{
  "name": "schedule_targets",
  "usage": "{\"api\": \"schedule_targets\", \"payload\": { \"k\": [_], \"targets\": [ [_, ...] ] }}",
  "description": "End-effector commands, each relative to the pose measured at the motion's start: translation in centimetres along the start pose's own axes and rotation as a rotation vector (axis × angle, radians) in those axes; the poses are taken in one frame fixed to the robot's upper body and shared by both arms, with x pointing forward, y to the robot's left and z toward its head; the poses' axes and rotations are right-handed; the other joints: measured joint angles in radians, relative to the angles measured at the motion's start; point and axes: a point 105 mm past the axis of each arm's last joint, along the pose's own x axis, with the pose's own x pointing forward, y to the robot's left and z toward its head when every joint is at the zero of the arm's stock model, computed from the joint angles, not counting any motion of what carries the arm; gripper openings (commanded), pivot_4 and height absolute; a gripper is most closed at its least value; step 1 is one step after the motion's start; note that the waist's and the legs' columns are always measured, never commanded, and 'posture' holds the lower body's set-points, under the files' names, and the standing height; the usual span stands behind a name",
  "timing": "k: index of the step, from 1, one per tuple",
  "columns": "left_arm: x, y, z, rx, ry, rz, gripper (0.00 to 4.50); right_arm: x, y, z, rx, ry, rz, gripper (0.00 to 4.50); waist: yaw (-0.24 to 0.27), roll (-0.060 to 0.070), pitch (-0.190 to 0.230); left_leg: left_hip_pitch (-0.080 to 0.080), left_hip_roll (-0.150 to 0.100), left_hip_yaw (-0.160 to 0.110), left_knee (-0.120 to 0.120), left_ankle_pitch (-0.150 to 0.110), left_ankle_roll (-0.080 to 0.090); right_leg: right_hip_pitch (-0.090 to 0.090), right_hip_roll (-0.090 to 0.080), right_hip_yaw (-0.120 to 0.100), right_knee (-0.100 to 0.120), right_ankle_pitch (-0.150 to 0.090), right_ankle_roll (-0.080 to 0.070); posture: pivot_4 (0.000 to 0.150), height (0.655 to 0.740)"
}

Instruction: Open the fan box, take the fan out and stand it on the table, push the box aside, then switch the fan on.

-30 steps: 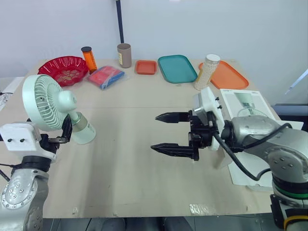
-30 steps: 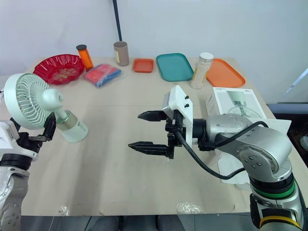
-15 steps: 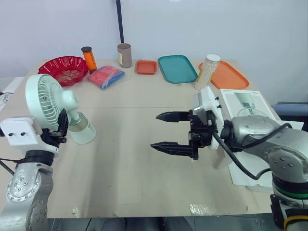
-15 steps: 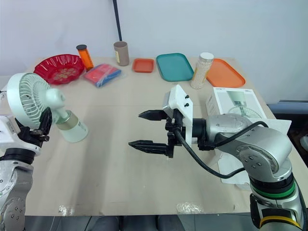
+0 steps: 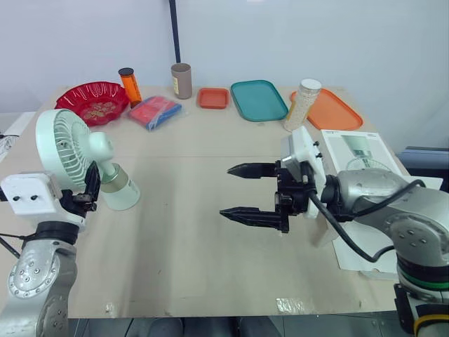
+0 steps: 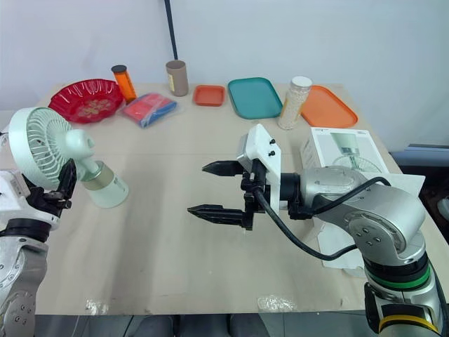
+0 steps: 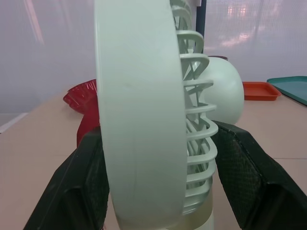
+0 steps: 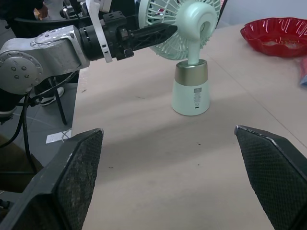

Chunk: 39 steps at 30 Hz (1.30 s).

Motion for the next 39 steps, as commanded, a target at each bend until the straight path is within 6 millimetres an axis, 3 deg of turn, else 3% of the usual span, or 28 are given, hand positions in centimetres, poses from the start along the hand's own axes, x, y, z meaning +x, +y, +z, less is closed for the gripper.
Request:
{"api": "schedule_targets", "payload": {
  "k": [1, 17, 20, 21, 22, 33, 39],
  "targets": [
    [-0.4, 0.0, 2.1, 0.029, -0.066, 0.004, 3.18, -0.1, 0.4, 0.4, -0.030, -0.005, 0.006, 4.50, 0.000, 0.000, 0.000, 0.000, 0.000, 0.000, 0.000, 0.000, 0.000, 0.000, 0.000, 0.000, 0.000, 0.000, 0.000, 0.150, 0.7400],
    [-1.0, 0.1, 1.5, 0.019, -0.034, 0.015, 3.18, 0.0, 0.4, 0.2, -0.023, -0.006, -0.005, 4.50, 0.000, 0.000, 0.000, 0.000, 0.000, 0.000, 0.000, 0.000, 0.000, 0.000, 0.000, 0.000, 0.000, 0.000, 0.000, 0.150, 0.7400],
    [-1.0, 0.2, 1.4, 0.025, -0.031, 0.011, 2.54, 0.0, 0.4, 0.2, -0.022, -0.006, -0.006, 4.50, 0.000, 0.000, 0.000, 0.000, 0.000, 0.000, 0.000, 0.000, 0.000, 0.000, 0.000, 0.000, 0.000, 0.000, 0.000, 0.150, 0.7400],
    [-1.1, 0.1, 1.3, 0.027, -0.027, 0.008, 2.09, 0.0, 0.4, 0.1, -0.021, -0.005, -0.007, 4.50, 0.000, 0.000, 0.000, 0.000, 0.000, 0.000, 0.000, 0.000, 0.000, 0.000, 0.000, 0.000, 0.000, 0.000, 0.000, 0.150, 0.7400],
    [-1.1, 0.1, 1.2, 0.029, -0.024, 0.006, 2.00, 0.0, 0.4, 0.1, -0.021, -0.005, -0.006, 4.50, 0.000, 0.000, 0.000, 0.000, 0.000, 0.000, 0.000, 0.000, 0.000, 0.000, 0.000, 0.000, 0.000, 0.000, 0.000, 0.150, 0.7400],
    [-0.8, 0.2, 1.4, 0.035, -0.041, 0.002, 1.95, 0.0, 0.4, 0.0, -0.021, -0.003, -0.005, 4.50, 0.000, 0.000, 0.000, 0.000, 0.000, 0.000, 0.000, 0.000, 0.000, 0.000, 0.000, 0.000, 0.000, 0.000, 0.000, 0.150, 0.7400],
    [0.0, -1.3, 2.3, 0.019, -0.064, -0.065, 1.95, -0.1, -0.1, 0.0, -0.015, -0.003, -0.031, 4.50, 0.000, -0.002, 0.001, 0.000, 0.000, 0.000, 0.000, 0.000, 0.000, 0.000, 0.000, 0.000, 0.000, 0.000, 0.000, 0.150, 0.7400]
  ]
}}
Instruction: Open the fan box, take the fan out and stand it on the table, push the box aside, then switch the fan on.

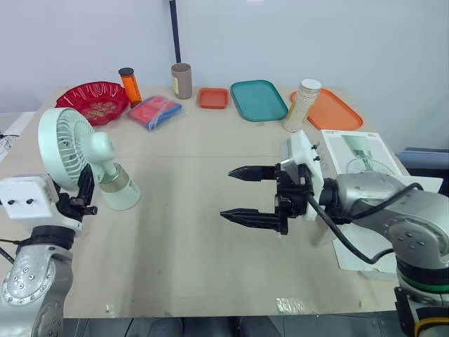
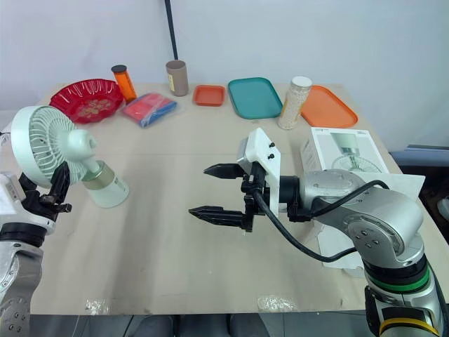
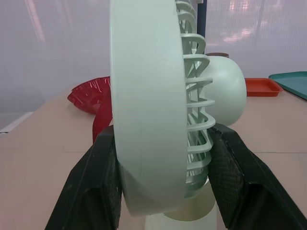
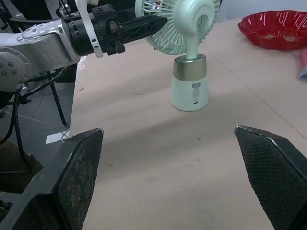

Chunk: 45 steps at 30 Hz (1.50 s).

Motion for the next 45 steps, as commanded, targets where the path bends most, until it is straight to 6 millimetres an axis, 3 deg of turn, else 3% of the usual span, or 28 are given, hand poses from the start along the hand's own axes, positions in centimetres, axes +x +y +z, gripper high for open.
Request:
{"api": "schedule_targets", "payload": {
  "k": [1, 14, 20, 26, 30, 45],
  "targets": [
    [0.3, -1.6, 2.2, 0.026, -0.082, -0.080, 1.95, -0.2, -0.1, 0.5, -0.028, -0.012, -0.028, 4.50, 0.000, -0.002, 0.001, 0.000, 0.000, 0.000, 0.000, 0.000, 0.000, 0.000, 0.000, 0.000, 0.000, 0.000, 0.000, 0.150, 0.7400],
    [2.0, -5.1, 4.1, -0.061, -0.102, -0.190, 1.95, 0.3, -1.1, 0.5, -0.030, -0.016, -0.135, 4.50, 0.000, -0.005, 0.003, -0.002, 0.000, -0.001, 0.000, 0.001, -0.002, -0.001, 0.000, -0.001, 0.000, 0.000, 0.000, 0.150, 0.7400],
    [2.5, -6.4, 4.8, -0.078, -0.091, -0.247, 1.95, 0.8, -2.5, 0.3, -0.035, -0.002, -0.208, 4.50, 0.000, -0.005, 0.003, -0.002, 0.000, -0.001, 0.000, 0.001, -0.002, -0.002, 0.000, 0.000, 0.000, 0.000, 0.000, 0.150, 0.7400],
    [2.4, -7.7, 5.0, -0.100, -0.060, -0.313, 1.95, 2.3, -3.3, 0.4, -0.047, -0.009, -0.234, 4.50, 0.000, -0.005, 0.003, -0.002, 0.000, -0.001, 0.000, 0.001, -0.003, -0.002, 0.000, -0.001, 0.000, 0.000, 0.000, 0.150, 0.7400],
    [2.3, -8.6, 4.9, -0.110, -0.044, -0.358, 1.95, 3.5, -4.9, 0.2, -0.054, 0.001, -0.288, 4.50, -0.001, -0.005, 0.003, -0.003, 0.000, -0.001, 0.000, 0.002, -0.003, -0.003, 0.000, -0.001, 0.000, 0.000, 0.000, 0.150, 0.7400],
    [2.6, -9.2, 4.8, -0.142, -0.016, -0.404, 1.95, 7.4, -7.3, 0.7, -0.038, -0.030, -0.318, 4.50, -0.001, -0.005, 0.003, -0.003, 0.000, -0.001, -0.001, 0.002, -0.004, -0.004, 0.000, -0.001, 0.001, 0.001, 0.000, 0.150, 0.7400]
  ]
}}
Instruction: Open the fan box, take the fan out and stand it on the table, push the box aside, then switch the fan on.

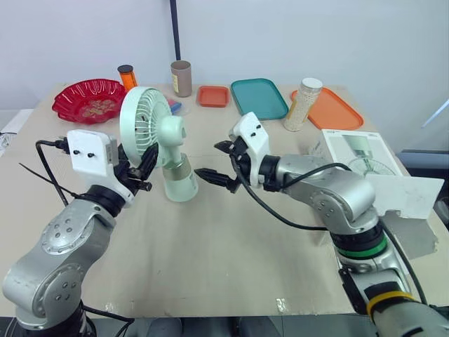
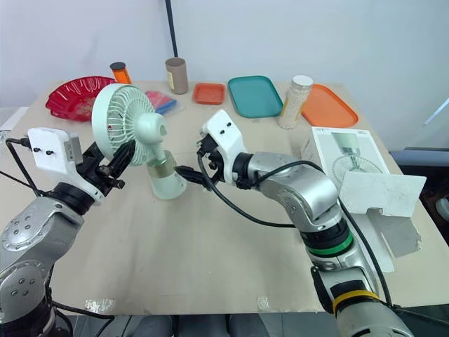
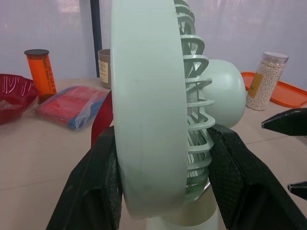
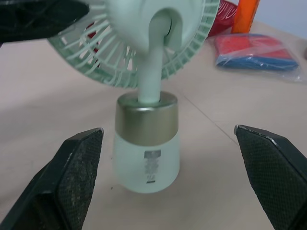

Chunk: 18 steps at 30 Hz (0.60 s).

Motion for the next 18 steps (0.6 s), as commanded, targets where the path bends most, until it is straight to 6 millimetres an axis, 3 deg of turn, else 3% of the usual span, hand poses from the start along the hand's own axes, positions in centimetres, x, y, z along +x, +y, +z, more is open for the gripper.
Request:
{"api": "schedule_targets", "payload": {
  "k": [1, 3, 7, 18],
  "targets": [
    [0.0, -0.7, 1.9, 0.001, -0.088, -0.035, 1.95, 0.9, 0.3, 1.2, -0.028, -0.047, 0.004, 4.10, 0.000, 0.000, 0.000, 0.000, 0.000, 0.000, 0.000, 0.000, 0.000, 0.000, 0.000, 0.000, 0.000, 0.000, 0.000, 0.150, 0.7400],
    [0.1, -0.8, 1.8, -0.004, -0.086, -0.045, 1.95, 1.2, 0.4, 1.2, -0.020, -0.051, 0.006, 3.74, 0.000, 0.000, 0.000, 0.000, 0.000, 0.000, 0.000, 0.000, 0.000, 0.000, 0.000, 0.000, 0.000, 0.000, 0.000, 0.150, 0.7400],
    [0.2, -0.9, 1.8, 0.001, -0.085, -0.058, 1.95, 1.8, 0.8, 1.2, -0.019, -0.056, 0.013, 2.05, 0.000, 0.000, 0.000, 0.000, 0.000, 0.000, 0.000, 0.000, 0.000, 0.000, 0.000, 0.000, 0.000, 0.000, 0.000, 0.150, 0.7400],
    [0.2, -0.8, 1.7, 0.003, -0.079, -0.065, 1.95, 3.3, 1.2, 1.6, -0.004, -0.081, 0.022, 2.05, 0.000, 0.000, 0.000, 0.000, 0.000, 0.000, 0.000, 0.000, 0.000, -0.001, 0.000, 0.000, 0.001, 0.000, 0.000, 0.150, 0.7400]
  ]
}}
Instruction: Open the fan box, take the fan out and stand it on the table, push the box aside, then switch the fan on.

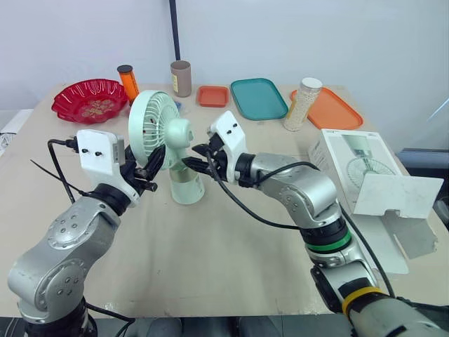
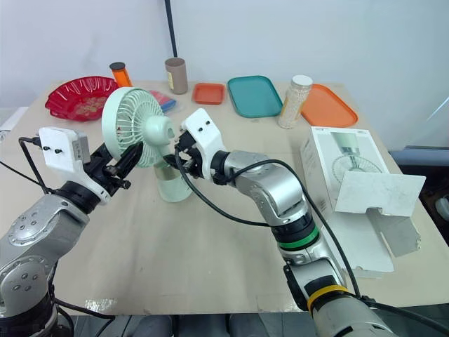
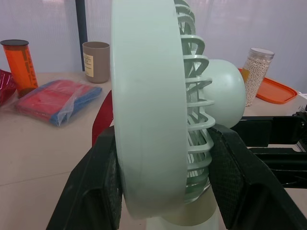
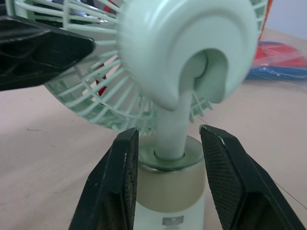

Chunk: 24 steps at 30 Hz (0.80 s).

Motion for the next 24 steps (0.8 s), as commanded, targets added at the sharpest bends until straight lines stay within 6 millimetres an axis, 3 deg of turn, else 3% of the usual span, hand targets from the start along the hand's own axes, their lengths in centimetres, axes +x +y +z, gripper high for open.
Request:
{"api": "schedule_targets", "payload": {
  "k": [1, 24],
  "targets": [
    [-0.4, -0.3, 2.1, 0.027, -0.100, -0.014, 1.95, 0.1, 0.2, 1.5, -0.038, -0.050, 0.007, 2.05, 0.000, 0.000, 0.000, 0.000, 0.000, 0.000, 0.000, 0.000, 0.000, 0.000, 0.000, 0.000, 0.000, 0.000, 0.000, 0.150, 0.7400],
    [-0.7, -0.3, 2.0, 0.018, -0.098, -0.002, 1.95, 1.9, 0.0, 0.9, 0.010, -0.054, -0.016, 2.05, 0.000, 0.000, 0.000, 0.000, 0.000, 0.000, 0.000, 0.000, 0.000, 0.000, 0.000, 0.000, 0.001, 0.000, 0.000, 0.150, 0.7400]
  ]
}}
